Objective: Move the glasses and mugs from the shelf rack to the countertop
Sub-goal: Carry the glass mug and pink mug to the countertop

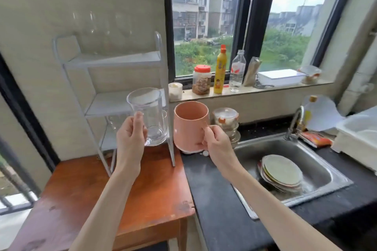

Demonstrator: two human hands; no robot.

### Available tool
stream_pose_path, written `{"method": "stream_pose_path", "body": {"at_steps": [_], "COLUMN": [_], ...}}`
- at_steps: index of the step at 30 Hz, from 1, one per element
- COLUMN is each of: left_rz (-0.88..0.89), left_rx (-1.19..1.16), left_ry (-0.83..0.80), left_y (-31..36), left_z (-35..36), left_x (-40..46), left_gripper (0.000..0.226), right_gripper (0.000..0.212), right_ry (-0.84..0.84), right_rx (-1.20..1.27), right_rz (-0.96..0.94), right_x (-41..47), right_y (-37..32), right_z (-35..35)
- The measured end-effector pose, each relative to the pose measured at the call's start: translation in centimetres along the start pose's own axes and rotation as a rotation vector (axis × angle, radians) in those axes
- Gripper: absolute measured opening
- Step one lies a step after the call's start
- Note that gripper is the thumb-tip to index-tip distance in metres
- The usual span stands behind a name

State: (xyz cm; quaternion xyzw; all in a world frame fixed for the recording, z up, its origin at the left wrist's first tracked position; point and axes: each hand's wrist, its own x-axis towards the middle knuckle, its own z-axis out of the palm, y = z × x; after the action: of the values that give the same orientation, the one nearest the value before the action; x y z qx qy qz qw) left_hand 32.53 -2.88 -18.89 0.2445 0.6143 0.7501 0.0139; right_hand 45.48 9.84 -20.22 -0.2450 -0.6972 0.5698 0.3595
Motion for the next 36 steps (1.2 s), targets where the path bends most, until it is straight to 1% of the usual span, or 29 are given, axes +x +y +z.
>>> {"method": "stream_pose_path", "body": {"at_steps": [4, 7, 11, 16, 20, 22, 24, 26, 29, 32, 36], "left_rz": [-0.075, -0.091, -0.129, -0.176, -0.247, -0.284, -0.308, -0.337, -0.314, -0.313, -0.254], "left_rx": [-0.091, -0.156, -0.211, -0.272, -0.336, -0.366, -0.365, -0.363, -0.345, -0.294, -0.241], "left_ry": [-0.163, -0.300, -0.500, -0.723, -0.884, -0.958, -1.052, -1.157, -1.312, -1.402, -1.491], "left_y": [0.7, 0.9, 1.1, 1.2, 1.0, 0.8, 0.9, 1.3, 1.9, 2.9, 3.8], "left_z": [5.9, 11.0, 18.2, 29.3, 39.0, 43.8, 48.5, 52.8, 58.6, 63.2, 68.5], "left_x": [-6.4, -11.0, -16.2, -22.8, -28.0, -30.7, -33.5, -36.0, -39.7, -43.5, -48.8], "left_gripper": [0.032, 0.039, 0.043, 0.042, 0.033, 0.038, 0.041, 0.040, 0.036, 0.033, 0.032], "right_gripper": [0.025, 0.025, 0.026, 0.024, 0.024, 0.025, 0.025, 0.027, 0.029, 0.028, 0.028], "right_ry": [0.140, 0.276, 0.470, 0.720, 0.897, 0.984, 1.071, 1.163, 1.280, 1.366, 1.486], "right_rx": [-0.061, -0.129, -0.120, -0.152, -0.256, -0.289, -0.292, -0.299, -0.322, -0.284, -0.273], "right_rz": [0.045, 0.063, 0.117, 0.181, 0.243, 0.258, 0.253, 0.265, 0.304, 0.325, 0.344], "right_x": [-5.3, -8.5, -12.7, -18.2, -21.6, -22.7, -23.7, -24.7, -26.7, -29.1, -32.1], "right_y": [-0.1, -0.2, 0.1, 1.0, 1.8, 2.2, 2.6, 2.7, 2.9, 3.3, 4.1], "right_z": [-9.2, -16.1, -24.8, -35.7, -44.8, -49.2, -53.4, -57.2, -62.4, -66.7, -72.3]}}
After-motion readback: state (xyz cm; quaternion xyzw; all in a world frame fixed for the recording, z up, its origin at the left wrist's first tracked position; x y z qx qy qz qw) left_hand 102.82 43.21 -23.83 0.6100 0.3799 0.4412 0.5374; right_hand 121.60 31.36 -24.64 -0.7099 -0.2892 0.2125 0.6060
